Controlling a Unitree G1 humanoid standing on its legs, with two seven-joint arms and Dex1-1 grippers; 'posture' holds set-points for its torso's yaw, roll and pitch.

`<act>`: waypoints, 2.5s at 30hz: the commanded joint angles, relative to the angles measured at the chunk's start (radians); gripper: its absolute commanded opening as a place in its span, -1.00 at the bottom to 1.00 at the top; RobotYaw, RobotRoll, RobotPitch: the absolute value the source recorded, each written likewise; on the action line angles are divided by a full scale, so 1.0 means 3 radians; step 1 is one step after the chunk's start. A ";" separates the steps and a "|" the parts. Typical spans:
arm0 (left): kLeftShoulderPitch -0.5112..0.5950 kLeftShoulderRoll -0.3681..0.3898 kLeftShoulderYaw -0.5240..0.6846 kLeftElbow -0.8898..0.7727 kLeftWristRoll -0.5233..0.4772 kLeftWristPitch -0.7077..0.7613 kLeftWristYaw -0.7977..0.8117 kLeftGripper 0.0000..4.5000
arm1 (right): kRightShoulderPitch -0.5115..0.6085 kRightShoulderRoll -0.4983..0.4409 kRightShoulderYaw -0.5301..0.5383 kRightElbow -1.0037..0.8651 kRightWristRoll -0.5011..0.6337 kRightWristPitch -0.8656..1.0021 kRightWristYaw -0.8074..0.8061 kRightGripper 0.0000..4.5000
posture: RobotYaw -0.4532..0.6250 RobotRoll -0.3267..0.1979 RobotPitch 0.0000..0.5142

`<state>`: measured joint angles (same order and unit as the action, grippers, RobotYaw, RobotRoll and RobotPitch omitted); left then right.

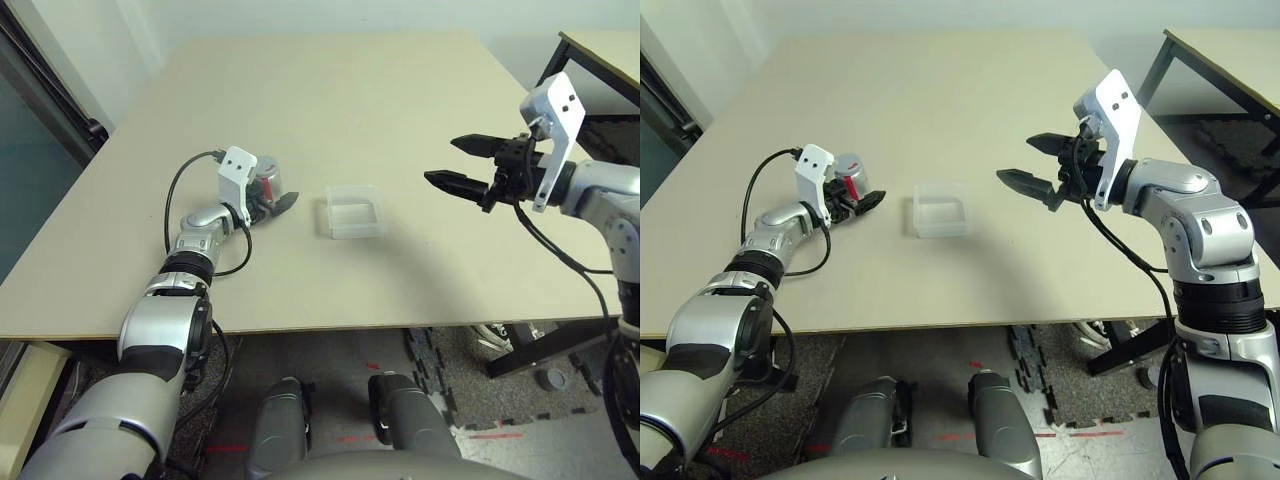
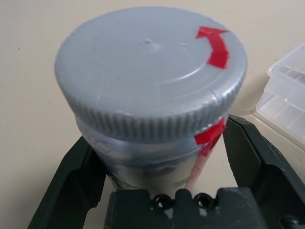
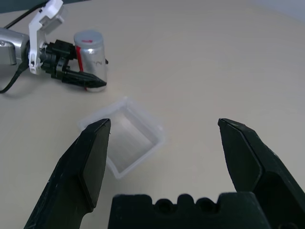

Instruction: Pour the medicine from the bottle into the box.

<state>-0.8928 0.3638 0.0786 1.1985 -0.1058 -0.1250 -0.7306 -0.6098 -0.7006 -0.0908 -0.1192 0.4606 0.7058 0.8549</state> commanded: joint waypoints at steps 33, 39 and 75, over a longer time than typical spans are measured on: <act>-0.0185 0.0094 0.0007 -0.0316 -0.0061 0.0197 -0.0820 0.25 | -0.0187 -0.0051 0.0096 0.0229 0.0005 -0.0027 0.0242 1.00 | -0.34 0.25 -0.78; -0.0286 0.0209 -0.0080 -0.0786 -0.0154 0.0546 -0.1506 0.25 | -0.0408 0.0033 0.0273 0.0523 -0.0024 -0.0130 0.0502 1.00 | -0.27 0.25 -0.77; 0.0070 0.0191 -0.0833 -0.2644 -0.0494 0.1719 -0.2271 0.25 | -0.0973 0.0376 0.0720 0.0380 0.0035 0.0003 0.1115 1.00 | -0.18 0.25 -0.72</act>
<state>-0.8710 0.4146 -0.1579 0.4018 -0.2532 0.3885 -1.4022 -0.8884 -0.5895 0.1080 0.0231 0.4530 0.6867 1.1843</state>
